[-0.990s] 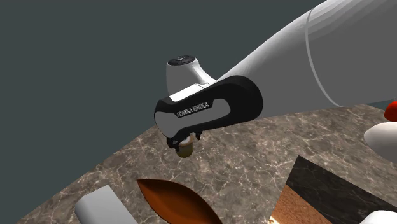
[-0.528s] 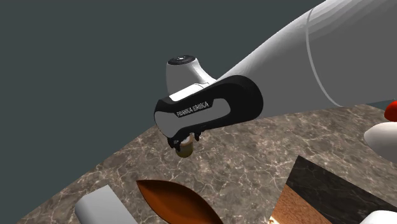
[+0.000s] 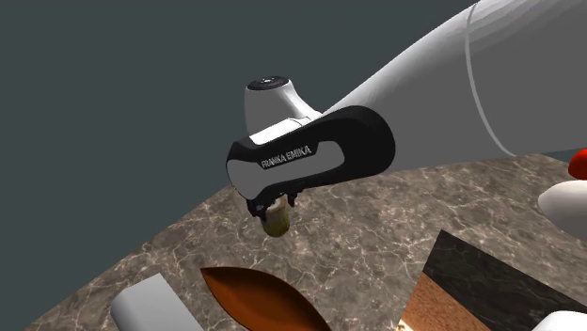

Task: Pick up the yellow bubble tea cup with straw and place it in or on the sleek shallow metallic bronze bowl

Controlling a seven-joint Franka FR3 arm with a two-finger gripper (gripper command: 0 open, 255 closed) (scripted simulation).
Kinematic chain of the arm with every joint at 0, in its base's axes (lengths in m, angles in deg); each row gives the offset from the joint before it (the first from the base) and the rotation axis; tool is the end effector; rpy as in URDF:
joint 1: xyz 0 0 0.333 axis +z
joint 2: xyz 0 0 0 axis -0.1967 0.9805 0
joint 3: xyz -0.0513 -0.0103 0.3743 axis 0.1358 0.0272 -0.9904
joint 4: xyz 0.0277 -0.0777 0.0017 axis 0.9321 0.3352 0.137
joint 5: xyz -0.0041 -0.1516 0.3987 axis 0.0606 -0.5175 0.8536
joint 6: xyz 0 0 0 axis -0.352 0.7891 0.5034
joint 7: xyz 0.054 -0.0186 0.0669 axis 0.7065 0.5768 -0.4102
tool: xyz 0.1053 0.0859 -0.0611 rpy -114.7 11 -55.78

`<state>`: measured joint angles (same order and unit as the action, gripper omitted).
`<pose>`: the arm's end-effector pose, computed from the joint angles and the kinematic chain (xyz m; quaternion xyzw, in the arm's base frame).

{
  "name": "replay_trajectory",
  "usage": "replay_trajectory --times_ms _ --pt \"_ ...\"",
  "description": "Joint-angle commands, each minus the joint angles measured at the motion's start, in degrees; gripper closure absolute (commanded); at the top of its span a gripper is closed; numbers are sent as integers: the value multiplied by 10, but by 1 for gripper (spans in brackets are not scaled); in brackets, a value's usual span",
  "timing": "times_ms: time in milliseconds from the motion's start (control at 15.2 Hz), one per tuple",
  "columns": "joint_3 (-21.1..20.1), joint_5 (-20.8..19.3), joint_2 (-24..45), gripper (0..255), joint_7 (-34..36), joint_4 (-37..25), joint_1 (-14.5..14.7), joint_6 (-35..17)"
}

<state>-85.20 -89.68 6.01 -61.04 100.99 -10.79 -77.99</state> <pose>0.5274 0.0379 0.3542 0.9996 -0.0300 0.0001 0.0010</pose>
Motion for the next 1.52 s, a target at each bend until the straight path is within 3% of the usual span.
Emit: replay_trajectory --times_ms 0,1320,1452 --pt "0 1 -8 255 -1 -7 0 15" --pt "2 4 -70 255 -4 -99 -1 169" --pt "-9 9 -104 255 13 -68 9 171"
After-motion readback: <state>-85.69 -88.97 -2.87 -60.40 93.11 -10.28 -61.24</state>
